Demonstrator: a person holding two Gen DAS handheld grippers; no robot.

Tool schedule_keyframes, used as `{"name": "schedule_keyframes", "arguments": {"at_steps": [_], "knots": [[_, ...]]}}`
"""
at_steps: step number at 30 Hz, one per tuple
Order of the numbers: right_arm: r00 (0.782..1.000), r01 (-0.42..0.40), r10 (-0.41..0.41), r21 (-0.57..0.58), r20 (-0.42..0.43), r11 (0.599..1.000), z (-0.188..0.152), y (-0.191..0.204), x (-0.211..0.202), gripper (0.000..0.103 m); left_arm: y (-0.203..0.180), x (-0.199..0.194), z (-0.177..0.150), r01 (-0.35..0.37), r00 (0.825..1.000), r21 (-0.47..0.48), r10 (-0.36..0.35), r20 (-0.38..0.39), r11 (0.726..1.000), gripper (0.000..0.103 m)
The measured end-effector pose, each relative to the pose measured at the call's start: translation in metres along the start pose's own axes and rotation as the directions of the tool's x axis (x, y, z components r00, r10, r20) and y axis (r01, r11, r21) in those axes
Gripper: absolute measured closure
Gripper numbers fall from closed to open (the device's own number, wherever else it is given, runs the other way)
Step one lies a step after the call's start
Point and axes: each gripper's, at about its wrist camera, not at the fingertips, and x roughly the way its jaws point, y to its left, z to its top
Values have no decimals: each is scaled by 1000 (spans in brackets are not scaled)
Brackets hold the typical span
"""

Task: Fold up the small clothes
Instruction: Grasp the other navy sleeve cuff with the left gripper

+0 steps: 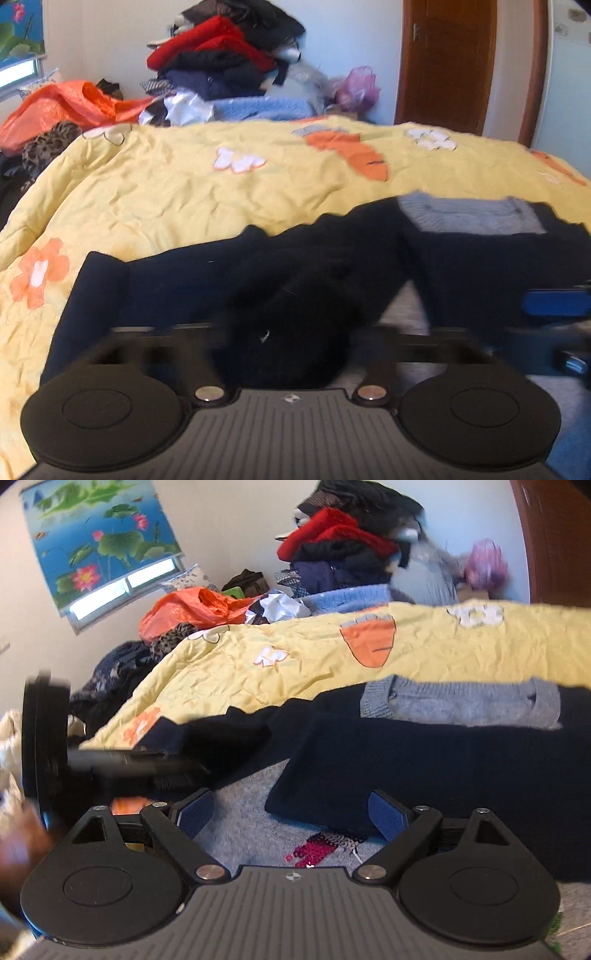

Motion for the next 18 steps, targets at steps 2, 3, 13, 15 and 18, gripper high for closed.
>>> {"name": "schedule_keyframes", "arguments": {"at_steps": [2,3,13,15,18], "knots": [[998,-55,56,80,-15,995,8,-8,9,9,14,-14,0,17,999,-63,-15,41,998,19],[995,-87,92,138,-33,987,13,-13,15,9,27,-23,-1,86,994,-112,-79,71,990,18],[959,-211,271,433,-82,876,43,-23,80,11,181,-37,-13,193,981,-551,-142,134,812,11],[956,-220,280,420,-85,880,44,-16,88,14,196,-32,-20,227,974,-596,-176,144,770,11],[949,-230,297,413,-106,881,43,-3,100,41,202,-23,-25,291,956,-609,-246,158,738,11]]}}
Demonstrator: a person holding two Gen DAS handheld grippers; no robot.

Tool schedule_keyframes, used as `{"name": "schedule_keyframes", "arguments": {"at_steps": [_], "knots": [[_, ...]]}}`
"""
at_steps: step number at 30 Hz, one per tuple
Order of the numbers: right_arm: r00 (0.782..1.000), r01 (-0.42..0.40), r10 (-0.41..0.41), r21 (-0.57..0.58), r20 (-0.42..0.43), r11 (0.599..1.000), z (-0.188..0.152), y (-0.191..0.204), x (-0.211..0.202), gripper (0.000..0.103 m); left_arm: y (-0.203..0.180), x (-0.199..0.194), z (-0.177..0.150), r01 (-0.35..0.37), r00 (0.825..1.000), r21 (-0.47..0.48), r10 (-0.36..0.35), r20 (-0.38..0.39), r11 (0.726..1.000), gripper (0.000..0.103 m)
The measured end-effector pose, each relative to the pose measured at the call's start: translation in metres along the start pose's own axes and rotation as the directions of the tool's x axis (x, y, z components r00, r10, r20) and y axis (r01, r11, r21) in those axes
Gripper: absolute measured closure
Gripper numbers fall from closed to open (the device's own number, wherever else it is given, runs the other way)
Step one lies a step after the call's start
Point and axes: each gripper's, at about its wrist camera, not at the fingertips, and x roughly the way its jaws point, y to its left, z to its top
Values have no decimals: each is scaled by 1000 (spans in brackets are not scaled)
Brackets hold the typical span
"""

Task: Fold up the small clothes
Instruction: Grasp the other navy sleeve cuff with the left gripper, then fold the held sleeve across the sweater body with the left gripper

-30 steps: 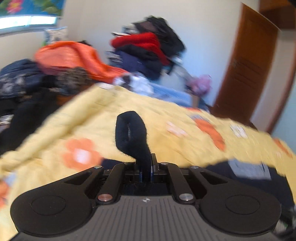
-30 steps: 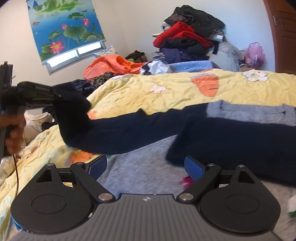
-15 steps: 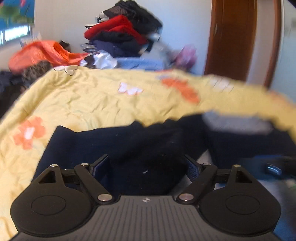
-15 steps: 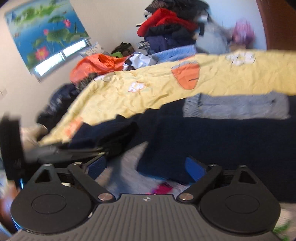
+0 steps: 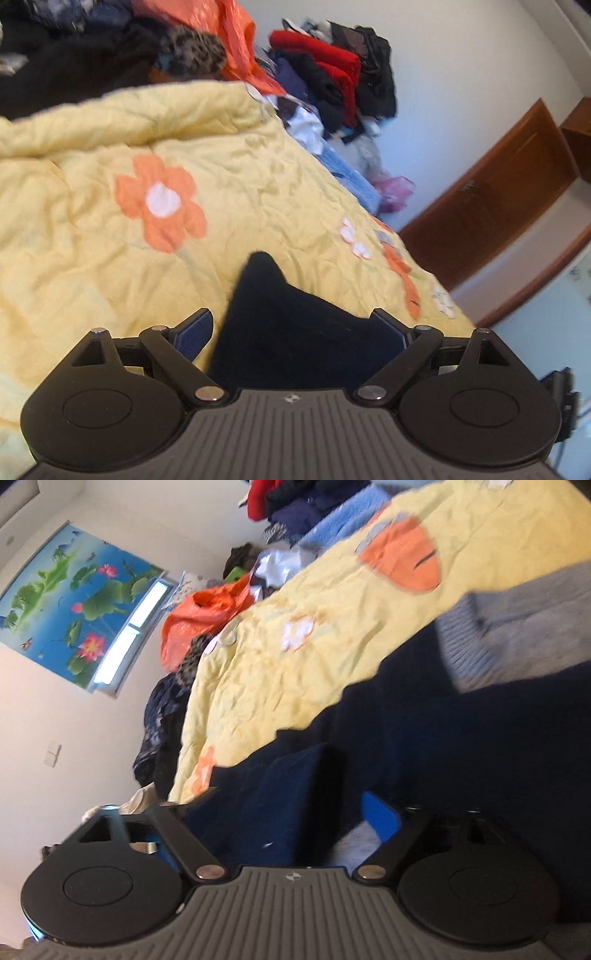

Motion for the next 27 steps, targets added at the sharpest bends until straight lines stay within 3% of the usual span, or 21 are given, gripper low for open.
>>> {"name": "schedule_keyframes", "arguments": {"at_steps": [1,3,5,8,14,15,16,17,18,21,27], "knots": [[1000,19,-19,-16,-22,1000,-1,2,6,55,1,3,1,19,1000,-4,-19,-13,1000,11],[997,61,-61,-6,-49,998,-5,1,17,66,3,12,6,11,999,-18,-12,-34,1000,11],[998,51,-50,33,-41,998,-8,-3,20,84,8,15,12,3,1000,-55,-4,-29,998,11],[998,56,-55,46,-27,997,-13,-1,18,87,21,17,19,4,999,-122,-11,-52,992,10],[998,57,-57,19,0,998,-18,12,10,88,35,27,25,121,981,-229,-152,-123,966,14],[998,63,-63,10,2,998,-18,13,10,88,35,28,24,121,979,-231,-154,-131,965,19],[997,74,-74,-3,4,997,-18,15,10,88,34,30,24,104,979,-226,-140,-146,968,41],[997,80,-80,-9,6,997,-18,15,10,88,35,33,23,79,977,-224,-120,-178,971,80],[996,85,-85,-16,7,996,-18,16,10,88,36,35,21,49,974,-224,-97,-206,973,93],[996,88,-87,-26,19,996,-17,19,10,88,38,41,18,15,969,-201,-64,-240,979,96],[995,82,-78,-77,57,994,-11,34,-11,89,21,25,23,15,977,-160,-49,-207,987,97]]}}
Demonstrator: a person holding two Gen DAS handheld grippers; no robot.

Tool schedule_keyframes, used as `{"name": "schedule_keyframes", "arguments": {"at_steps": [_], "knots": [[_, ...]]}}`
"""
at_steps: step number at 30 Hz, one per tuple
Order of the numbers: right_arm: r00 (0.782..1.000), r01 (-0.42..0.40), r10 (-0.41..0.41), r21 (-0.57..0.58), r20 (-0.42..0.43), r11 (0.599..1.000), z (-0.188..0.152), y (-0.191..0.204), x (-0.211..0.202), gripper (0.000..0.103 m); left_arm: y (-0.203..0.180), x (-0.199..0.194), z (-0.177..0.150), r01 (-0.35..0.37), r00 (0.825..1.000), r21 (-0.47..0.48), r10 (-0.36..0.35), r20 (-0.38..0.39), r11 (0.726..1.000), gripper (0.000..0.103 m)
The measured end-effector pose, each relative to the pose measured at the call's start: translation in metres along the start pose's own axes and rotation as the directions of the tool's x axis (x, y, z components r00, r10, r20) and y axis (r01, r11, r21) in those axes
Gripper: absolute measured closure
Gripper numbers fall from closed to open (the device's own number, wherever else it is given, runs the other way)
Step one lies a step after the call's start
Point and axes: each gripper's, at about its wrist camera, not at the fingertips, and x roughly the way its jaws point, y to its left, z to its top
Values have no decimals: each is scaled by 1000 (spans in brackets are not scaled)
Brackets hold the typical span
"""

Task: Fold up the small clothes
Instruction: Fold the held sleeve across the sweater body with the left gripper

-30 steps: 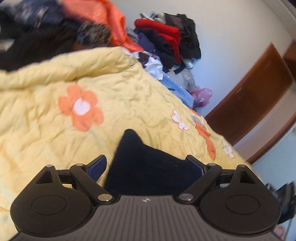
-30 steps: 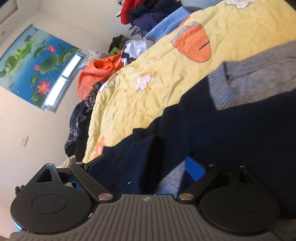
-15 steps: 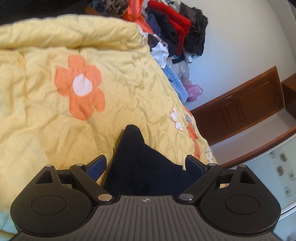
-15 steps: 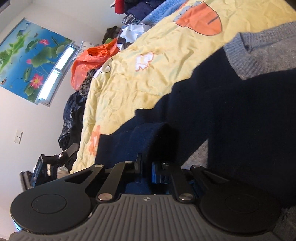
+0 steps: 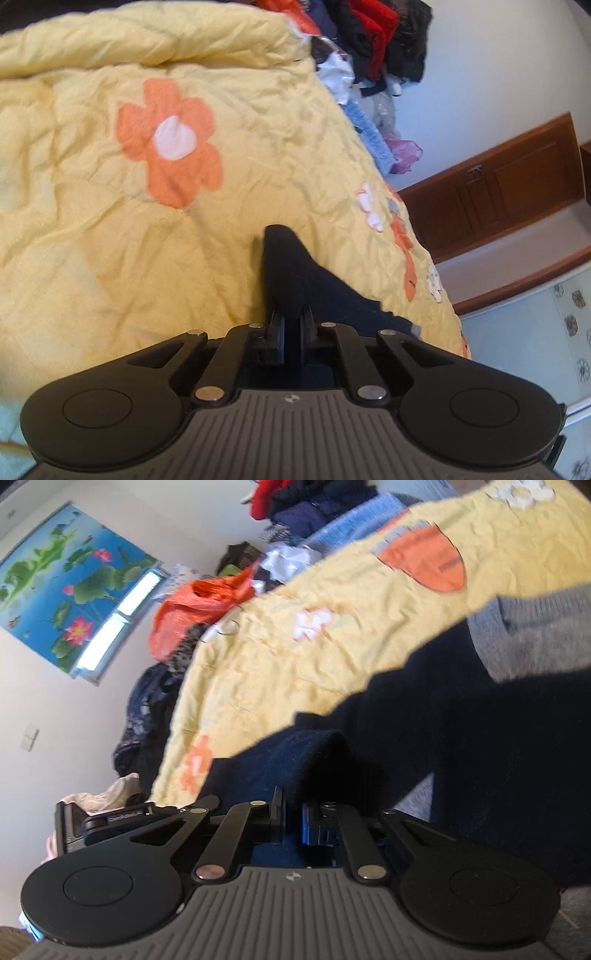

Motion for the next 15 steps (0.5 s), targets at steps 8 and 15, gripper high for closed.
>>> {"name": "schedule_keyframes", "arguments": {"at_steps": [8,15], "knots": [[995,16,-12,-46,100,999,30,-15,-79,89,-93,3,-25,51,999,147,-52,-2,988,97],[981,112,-104,-36,162,993,43,-68,-152,89,-161,62,-74,56,996,255,-35,-83,965,97]]}}
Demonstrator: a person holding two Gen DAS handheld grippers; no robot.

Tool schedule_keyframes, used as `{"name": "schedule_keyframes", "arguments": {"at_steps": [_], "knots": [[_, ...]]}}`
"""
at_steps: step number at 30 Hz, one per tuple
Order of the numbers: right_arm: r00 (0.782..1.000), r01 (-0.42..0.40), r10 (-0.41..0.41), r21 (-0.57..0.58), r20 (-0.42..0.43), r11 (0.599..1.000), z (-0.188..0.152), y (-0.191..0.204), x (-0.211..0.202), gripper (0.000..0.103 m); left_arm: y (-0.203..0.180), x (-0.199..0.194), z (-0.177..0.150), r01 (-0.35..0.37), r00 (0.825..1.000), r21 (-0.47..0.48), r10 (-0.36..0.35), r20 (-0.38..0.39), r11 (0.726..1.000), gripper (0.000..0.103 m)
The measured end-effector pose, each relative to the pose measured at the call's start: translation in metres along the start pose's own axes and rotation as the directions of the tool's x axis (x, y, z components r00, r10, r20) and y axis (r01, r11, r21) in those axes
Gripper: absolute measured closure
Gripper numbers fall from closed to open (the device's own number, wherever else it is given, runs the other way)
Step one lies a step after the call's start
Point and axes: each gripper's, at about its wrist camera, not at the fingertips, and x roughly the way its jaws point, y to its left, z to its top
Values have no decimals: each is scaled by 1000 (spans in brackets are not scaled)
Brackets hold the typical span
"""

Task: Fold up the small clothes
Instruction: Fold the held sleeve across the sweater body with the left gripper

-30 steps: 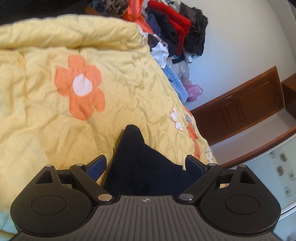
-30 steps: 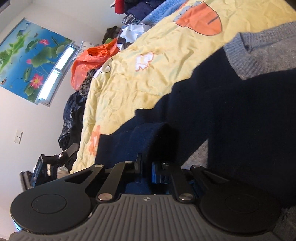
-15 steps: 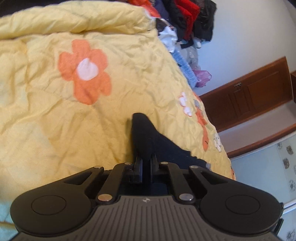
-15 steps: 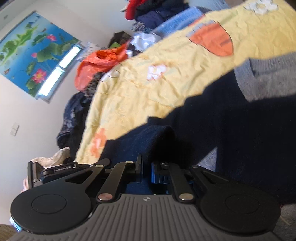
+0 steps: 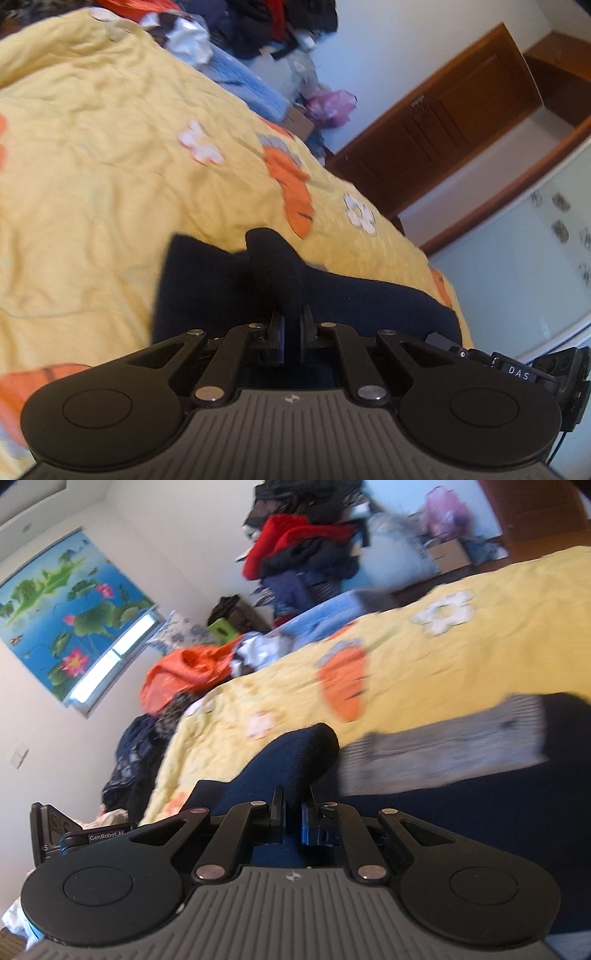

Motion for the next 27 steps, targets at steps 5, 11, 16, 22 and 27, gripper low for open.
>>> {"name": "schedule_keyframes", "arguments": {"at_steps": [5,11,16,22,27], "knots": [[997,79,-79,7,19,997,0,-43,-31,89,-37,48,-27,-22,997,64,27,-66,998,96],[978,203,-204,38,31,978,1,-93,-48,89,-41,77,-43,-100,990,119,111,-91,988,95],[947,319,-319,12,-28,948,-12,-124,-30,89,-10,64,-42,-113,989,103,121,-80,988,95],[943,333,-333,-10,-27,943,-20,-124,-33,89,10,32,-26,-158,986,60,161,-43,986,96],[929,370,-371,-5,-9,929,-7,-131,-63,71,14,18,-20,-137,990,55,139,-38,989,96]]}}
